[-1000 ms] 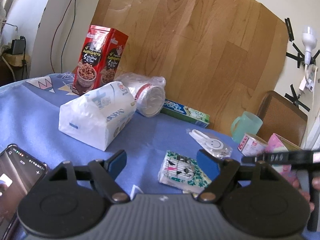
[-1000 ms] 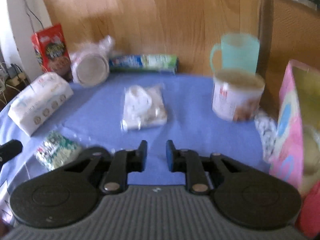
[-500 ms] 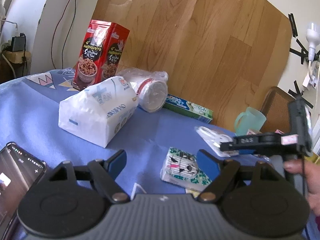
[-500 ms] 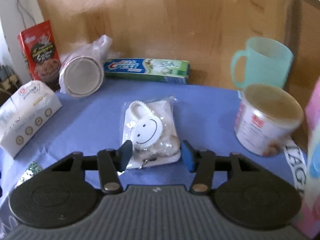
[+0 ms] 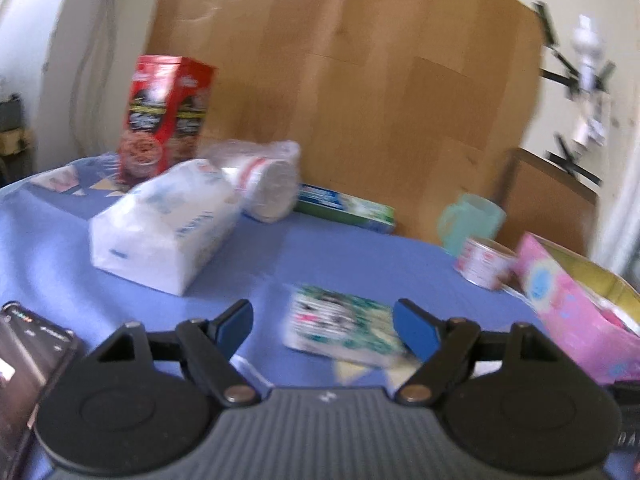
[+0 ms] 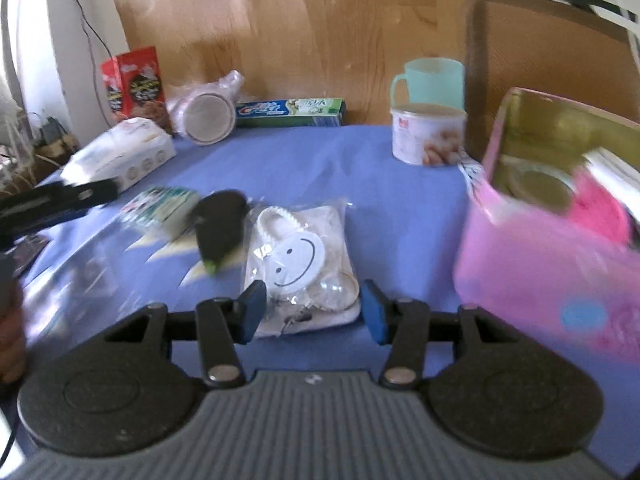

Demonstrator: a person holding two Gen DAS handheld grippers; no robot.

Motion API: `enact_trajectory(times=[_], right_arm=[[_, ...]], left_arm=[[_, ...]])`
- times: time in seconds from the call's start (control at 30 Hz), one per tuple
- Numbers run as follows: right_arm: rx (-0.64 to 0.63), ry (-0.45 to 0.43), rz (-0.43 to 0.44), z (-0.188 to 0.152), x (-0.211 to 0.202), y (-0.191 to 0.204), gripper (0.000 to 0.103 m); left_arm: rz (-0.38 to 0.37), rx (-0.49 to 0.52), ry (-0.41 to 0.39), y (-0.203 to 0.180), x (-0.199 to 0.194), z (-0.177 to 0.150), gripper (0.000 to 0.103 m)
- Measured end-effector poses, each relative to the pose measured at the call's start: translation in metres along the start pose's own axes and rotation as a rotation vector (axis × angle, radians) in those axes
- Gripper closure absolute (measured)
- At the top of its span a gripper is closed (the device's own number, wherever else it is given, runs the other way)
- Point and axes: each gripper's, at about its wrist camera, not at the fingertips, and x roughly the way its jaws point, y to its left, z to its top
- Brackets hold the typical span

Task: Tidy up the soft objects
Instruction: 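Grasp the smiley-face packet with the right tool, then carry the smiley packet into the pink tin and open the right tool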

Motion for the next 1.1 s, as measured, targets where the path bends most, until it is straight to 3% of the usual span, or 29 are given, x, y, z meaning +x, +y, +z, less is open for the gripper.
enact_trajectory(times=[0.13, 0.2, 0.23, 0.3, 0.37, 0.4, 0.47, 0.5, 0.53, 0.7, 0.8, 0.9, 1.1], right_arm=[[0.003, -0.019, 0.017, -0.022, -0.024, 0.004, 0.048], [-0.002, -0.022, 0.048, -0.025, -0.026, 0.005, 0.044], [-0.020, -0.024, 0.062, -0.026, -0.025, 0.007, 0.041], [-0.055, -0.034, 0.069, -0.028, -0.025, 0.009, 0.022], [-0.113, -0.049, 0.054, -0.031, -0.024, 0.016, 0.017], [-0.141, -0.046, 0.046, -0.031, -0.021, 0.018, 0.017], [-0.174, -0.044, 0.057, -0.034, -0.014, 0.019, 0.019], [-0.178, -0.049, 0.074, -0.033, -0.013, 0.019, 0.028], [-0.182, -0.048, 0.084, -0.031, -0.012, 0.019, 0.032], [-0.191, -0.131, 0.031, -0.035, -0.020, 0.014, 0.032], [-0.181, -0.239, -0.011, -0.030, -0.035, 0.004, 0.032], [-0.156, -0.345, -0.084, -0.020, -0.050, -0.012, 0.032], [-0.065, -0.425, -0.230, -0.004, -0.069, -0.070, 0.032]], left_arm=[[-0.163, 0.031, 0.105, -0.041, -0.010, -0.005, 0.023], [-0.236, 0.050, 0.216, -0.065, -0.002, -0.010, 0.023], [-0.265, 0.042, 0.263, -0.072, 0.002, -0.012, 0.023], [-0.291, 0.023, 0.350, -0.083, 0.013, -0.014, 0.023], [-0.275, 0.014, 0.419, -0.088, 0.024, -0.017, 0.016], [-0.285, 0.017, 0.416, -0.091, 0.025, -0.018, 0.004], [-0.277, 0.020, 0.413, -0.097, 0.026, -0.022, 0.001], [-0.270, 0.037, 0.408, -0.102, 0.026, -0.023, 0.002], [-0.283, 0.055, 0.405, -0.107, 0.027, -0.024, 0.011], [-0.291, 0.075, 0.370, -0.125, 0.020, -0.016, 0.026], [-0.356, 0.077, 0.302, -0.138, 0.011, 0.005, 0.026], [-0.411, 0.143, 0.246, -0.169, 0.011, 0.023, 0.026], [-0.527, 0.238, 0.227, -0.243, 0.042, 0.041, 0.026]])
